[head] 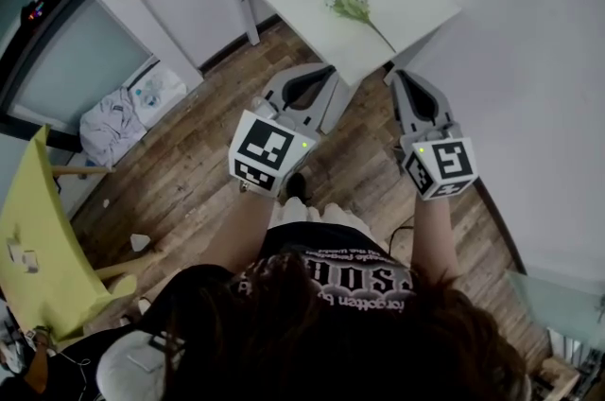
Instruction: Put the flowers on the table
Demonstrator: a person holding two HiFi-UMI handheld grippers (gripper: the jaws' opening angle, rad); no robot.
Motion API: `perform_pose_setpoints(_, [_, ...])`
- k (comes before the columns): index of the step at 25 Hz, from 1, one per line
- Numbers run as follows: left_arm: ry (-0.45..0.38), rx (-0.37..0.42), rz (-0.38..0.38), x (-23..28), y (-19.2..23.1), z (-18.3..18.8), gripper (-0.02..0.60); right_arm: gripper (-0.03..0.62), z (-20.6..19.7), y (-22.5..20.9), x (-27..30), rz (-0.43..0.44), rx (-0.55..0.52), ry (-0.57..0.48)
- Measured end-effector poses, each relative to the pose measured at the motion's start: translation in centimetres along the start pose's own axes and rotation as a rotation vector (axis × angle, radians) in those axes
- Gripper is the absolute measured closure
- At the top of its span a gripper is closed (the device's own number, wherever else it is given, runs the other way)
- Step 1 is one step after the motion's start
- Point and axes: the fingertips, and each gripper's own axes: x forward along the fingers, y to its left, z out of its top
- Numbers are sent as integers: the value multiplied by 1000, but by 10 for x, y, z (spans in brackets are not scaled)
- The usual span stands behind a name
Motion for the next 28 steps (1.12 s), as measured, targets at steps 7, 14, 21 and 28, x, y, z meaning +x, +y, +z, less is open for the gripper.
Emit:
perform_pose_setpoints(7, [8, 14, 11, -17, -17, -1, 581, 563, 0, 14, -20, 11, 27, -15])
perform_pose_setpoints(14, [-2, 24, 24, -31, -25, 4, 581, 563, 8, 25, -33, 19, 50, -41])
perform_pose_setpoints(21, [-6, 24, 28, -40, -28, 3, 581, 563, 11, 28, -42, 13, 41, -48])
perform_pose_setpoints(28, [-14, 24, 32, -50, -32, 2, 581, 563, 15, 37, -49, 26, 17, -49])
